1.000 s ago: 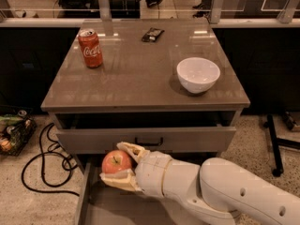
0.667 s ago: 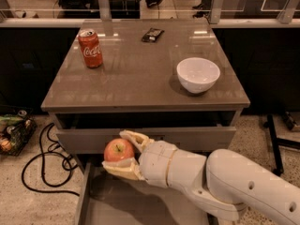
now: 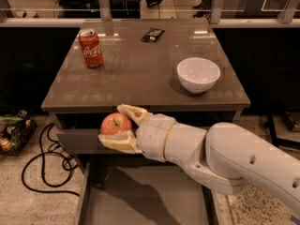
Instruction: Pick apple from middle drawer and place on counter
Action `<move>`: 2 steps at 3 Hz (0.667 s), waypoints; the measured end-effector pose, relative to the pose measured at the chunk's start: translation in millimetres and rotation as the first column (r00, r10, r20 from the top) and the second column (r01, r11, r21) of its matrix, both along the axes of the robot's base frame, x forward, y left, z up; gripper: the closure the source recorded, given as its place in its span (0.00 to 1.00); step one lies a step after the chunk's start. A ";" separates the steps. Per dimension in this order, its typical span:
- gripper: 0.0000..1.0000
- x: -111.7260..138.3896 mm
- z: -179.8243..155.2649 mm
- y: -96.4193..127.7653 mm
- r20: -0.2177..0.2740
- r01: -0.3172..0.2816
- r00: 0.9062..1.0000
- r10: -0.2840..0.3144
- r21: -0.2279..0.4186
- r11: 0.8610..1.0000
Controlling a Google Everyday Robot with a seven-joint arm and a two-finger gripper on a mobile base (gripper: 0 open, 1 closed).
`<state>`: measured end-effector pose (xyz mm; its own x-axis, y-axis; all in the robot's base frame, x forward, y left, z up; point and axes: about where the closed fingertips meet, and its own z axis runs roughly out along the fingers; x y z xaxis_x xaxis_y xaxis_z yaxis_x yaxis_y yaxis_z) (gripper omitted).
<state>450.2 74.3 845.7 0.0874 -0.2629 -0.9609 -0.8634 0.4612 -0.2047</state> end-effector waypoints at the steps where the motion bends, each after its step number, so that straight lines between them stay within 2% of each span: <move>1: 1.00 38.1 43.8 18.6 -0.009 0.043 0.999 -0.043 -0.044 0.998; 2: 1.00 38.1 43.8 18.6 -0.009 0.043 0.999 -0.043 -0.044 0.998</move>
Offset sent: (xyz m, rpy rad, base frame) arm 0.0689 0.0166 0.0646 -0.0630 0.0276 -0.0995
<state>488.3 93.0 889.5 0.0657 -0.3080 -0.9491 -0.8448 0.4890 -0.2172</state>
